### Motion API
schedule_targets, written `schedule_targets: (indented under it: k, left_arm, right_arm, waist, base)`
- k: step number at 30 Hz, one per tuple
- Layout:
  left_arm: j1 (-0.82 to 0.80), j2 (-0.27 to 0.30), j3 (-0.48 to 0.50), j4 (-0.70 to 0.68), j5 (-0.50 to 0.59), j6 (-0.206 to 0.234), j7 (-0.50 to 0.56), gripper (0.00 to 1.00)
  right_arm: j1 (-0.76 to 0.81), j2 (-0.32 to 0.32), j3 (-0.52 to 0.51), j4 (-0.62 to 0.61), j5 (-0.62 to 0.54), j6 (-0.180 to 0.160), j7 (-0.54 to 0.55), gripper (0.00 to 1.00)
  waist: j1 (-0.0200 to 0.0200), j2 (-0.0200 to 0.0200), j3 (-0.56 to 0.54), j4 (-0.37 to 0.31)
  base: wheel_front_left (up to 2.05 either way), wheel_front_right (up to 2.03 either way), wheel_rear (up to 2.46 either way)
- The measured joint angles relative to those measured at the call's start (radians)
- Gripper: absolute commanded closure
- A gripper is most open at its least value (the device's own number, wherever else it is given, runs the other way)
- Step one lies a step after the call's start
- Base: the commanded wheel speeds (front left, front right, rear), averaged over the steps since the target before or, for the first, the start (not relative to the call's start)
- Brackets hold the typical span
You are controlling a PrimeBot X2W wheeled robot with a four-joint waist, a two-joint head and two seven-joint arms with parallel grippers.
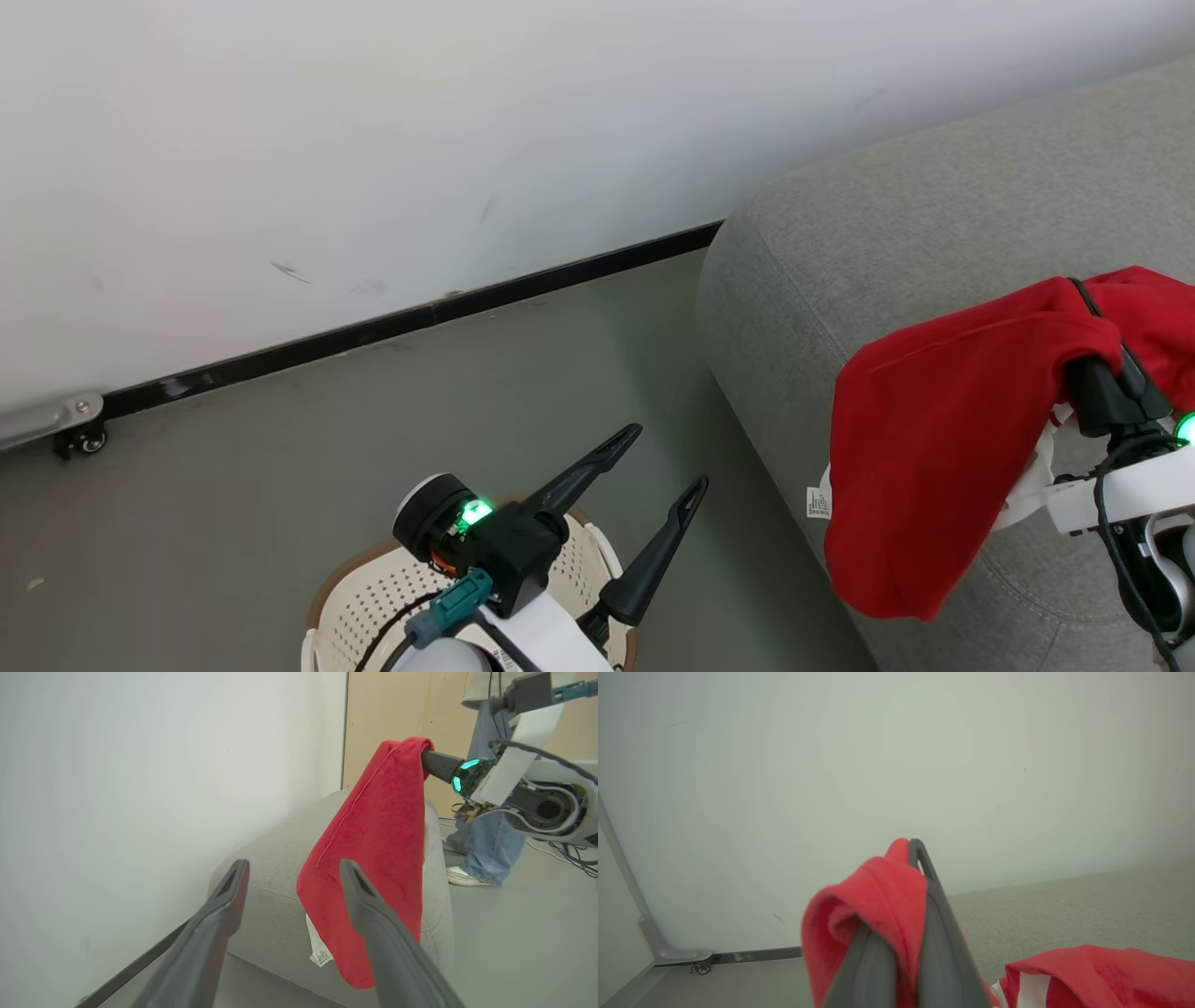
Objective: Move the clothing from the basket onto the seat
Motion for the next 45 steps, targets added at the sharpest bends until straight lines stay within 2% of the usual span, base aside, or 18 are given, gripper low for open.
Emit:
schedule_targets:
  k: [15,28,45]
  left_arm:
    - [-0.004,-0.002,-0.034,-0.038,0.011,-0.007,0.014,0.0]
    - [-0.045,0.012,-0.054,-0.088,0.036,-0.007,0.049,0.0]
    - [-0.107,0.026,-0.059,-0.163,0.054,-0.007,0.1,0.0]
  right_arm:
    - [-0.037,-0.004,0.007,0.009,0.002,0.0,0.054,1.0]
    - [-0.227,-0.054,-0.002,0.058,-0.008,0.0,0.103,1.0]
    - [-0.538,-0.171,-0.108,0.152,-0.03,0.0,0.188,1.0]
  waist:
    - [0.0,0.0,0.039,-0.055]
    - [0.0,0.0,0.095,-0.081]
    - [0.0,0.0,0.179,-0.105]
  base:
    - [0.0,0.0,0.0]
    - [0.0,0.0,0.0]
    - [0.0,0.0,0.0]
